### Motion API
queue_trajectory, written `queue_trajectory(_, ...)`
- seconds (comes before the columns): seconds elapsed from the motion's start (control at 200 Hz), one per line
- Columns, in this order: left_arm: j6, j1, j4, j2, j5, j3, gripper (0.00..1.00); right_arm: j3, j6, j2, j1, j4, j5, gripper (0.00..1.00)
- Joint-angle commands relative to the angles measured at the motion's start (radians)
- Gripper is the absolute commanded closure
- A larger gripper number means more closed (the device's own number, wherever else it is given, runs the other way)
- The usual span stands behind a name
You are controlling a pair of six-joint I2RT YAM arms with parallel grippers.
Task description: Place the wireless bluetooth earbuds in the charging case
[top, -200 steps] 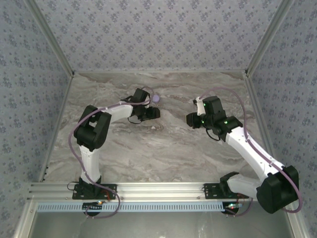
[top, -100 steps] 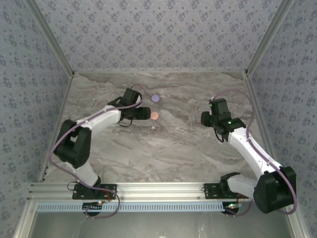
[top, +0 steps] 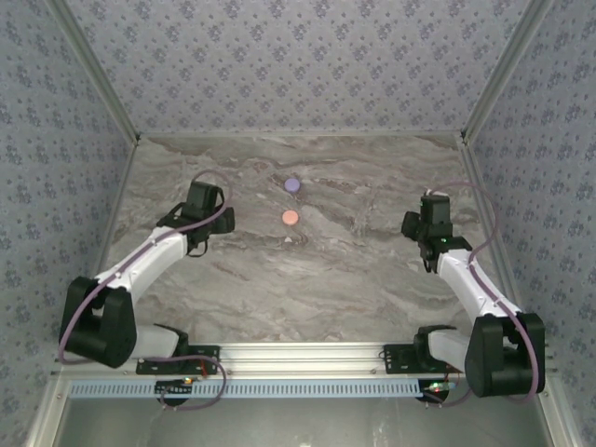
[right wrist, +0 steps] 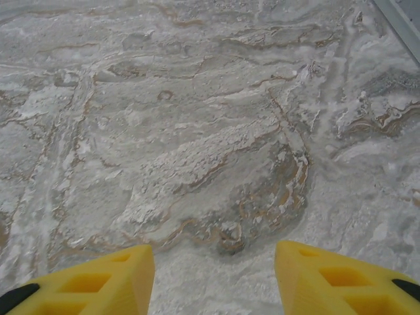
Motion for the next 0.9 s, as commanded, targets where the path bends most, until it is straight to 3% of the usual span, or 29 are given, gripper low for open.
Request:
queue_trajectory(0.0, 0.099, 0.031, 0.141, -0.067, -0.112, -0.078, 0.22, -0.056, -0.070, 0.016, -0.017, 0.185, -0.060, 0.44)
queue_trajectory(0.19, 0.215, 0.107, 0.482, -0.157, -0.025, -0.289, 0.20, -0.106, -0.145, 0.059, -0.028, 0.344, -0.096, 0.42)
queue_trajectory(0.385, 0.254, 0.212, 0.679, -0.177, 0.146, -0.397, 0.20, -0.150, -0.189, 0.116, -0.036, 0.496, -0.146, 0.40)
queue_trajectory(0.62, 0.294, 0.259, 0.928, -0.121, 0.261, -0.498, 0.20, -0.209, -0.228, 0.170, -0.051, 0.667, -0.174, 0.40)
queue_trajectory(0.895, 0.331, 0.290, 1.045, -0.028, 0.314, -0.522, 0.20, -0.200, -0.268, 0.219, -0.054, 0.717, -0.171, 0.40)
